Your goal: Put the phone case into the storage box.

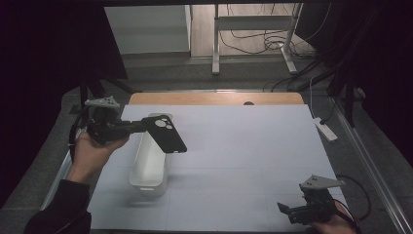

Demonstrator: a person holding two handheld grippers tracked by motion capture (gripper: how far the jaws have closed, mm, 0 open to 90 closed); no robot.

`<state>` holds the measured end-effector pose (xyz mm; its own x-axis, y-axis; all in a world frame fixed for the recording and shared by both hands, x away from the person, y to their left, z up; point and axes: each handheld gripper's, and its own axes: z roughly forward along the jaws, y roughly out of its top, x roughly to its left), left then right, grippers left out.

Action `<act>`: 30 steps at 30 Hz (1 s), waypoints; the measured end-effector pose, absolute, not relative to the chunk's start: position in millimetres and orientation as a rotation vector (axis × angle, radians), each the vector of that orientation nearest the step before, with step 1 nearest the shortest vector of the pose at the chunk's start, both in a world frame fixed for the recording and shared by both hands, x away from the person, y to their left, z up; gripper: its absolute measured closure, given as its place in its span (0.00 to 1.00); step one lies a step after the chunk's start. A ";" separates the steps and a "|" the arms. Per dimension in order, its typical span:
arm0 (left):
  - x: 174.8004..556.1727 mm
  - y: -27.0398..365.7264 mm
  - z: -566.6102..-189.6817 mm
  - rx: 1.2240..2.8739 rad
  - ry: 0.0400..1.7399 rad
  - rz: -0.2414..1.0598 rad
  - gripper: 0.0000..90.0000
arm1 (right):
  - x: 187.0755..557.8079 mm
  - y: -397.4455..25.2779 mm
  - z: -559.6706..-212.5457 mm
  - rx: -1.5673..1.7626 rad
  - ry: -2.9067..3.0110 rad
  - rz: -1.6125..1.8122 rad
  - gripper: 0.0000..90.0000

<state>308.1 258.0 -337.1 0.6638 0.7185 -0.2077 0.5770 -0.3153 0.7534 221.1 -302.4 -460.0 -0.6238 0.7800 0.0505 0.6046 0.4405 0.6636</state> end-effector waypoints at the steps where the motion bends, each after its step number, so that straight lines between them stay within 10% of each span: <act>1: 308.1 258.0 -337.1 2.017 1.004 0.208 0.94 | 221.1 -302.4 -460.0 1.198 2.432 0.959 0.00; 30: 320.0 299.0 -345.2 2.024 1.120 0.306 0.94 | 221.9 -302.6 -460.3 1.200 2.442 0.956 0.00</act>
